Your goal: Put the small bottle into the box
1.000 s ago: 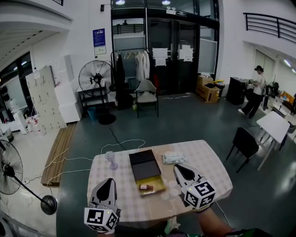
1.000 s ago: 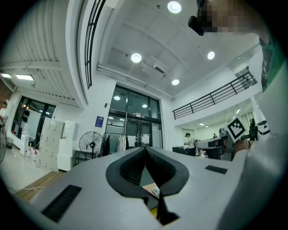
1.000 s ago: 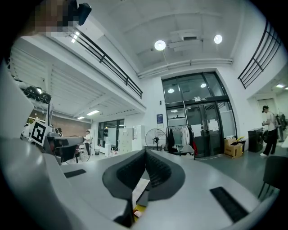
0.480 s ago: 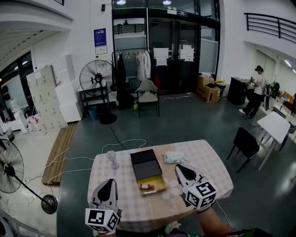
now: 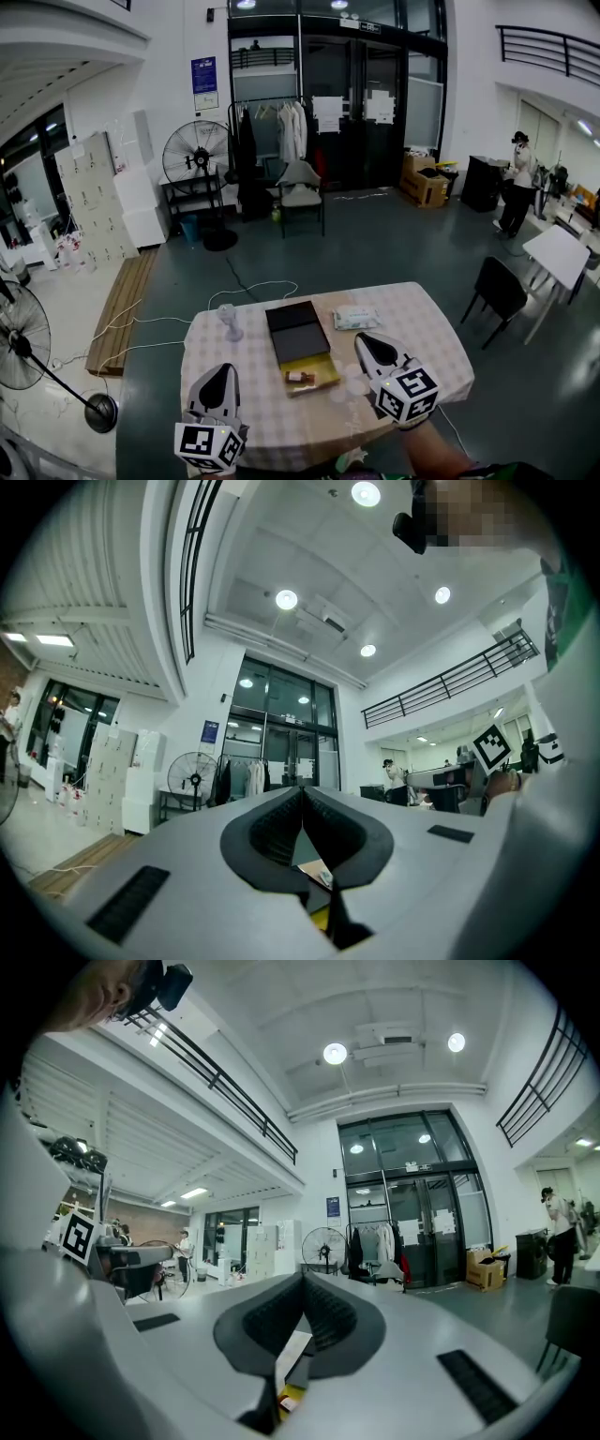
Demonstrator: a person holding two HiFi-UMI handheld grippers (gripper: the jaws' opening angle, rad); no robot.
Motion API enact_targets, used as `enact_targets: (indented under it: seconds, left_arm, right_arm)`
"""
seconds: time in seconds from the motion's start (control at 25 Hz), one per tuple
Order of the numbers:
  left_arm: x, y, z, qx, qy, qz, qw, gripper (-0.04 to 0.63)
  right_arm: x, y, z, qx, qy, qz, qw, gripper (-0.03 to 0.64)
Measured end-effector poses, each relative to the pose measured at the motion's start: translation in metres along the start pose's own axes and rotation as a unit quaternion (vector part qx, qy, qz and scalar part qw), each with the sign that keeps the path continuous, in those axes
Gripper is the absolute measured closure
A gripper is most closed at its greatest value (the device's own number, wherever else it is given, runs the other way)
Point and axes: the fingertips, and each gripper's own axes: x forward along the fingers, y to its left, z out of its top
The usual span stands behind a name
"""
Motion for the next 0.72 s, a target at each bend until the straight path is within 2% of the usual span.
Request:
enact_targets:
  seconds: [0.72]
  left_arm:
    - [-0.0034, -0.0006, 0.0056, 0.001, 0.001, 0.0, 1.0, 0.571]
  right_arm:
    - [-0.0031, 0.0029, -0.0017, 0.0, 0.001, -0.004, 1.0, 0.611]
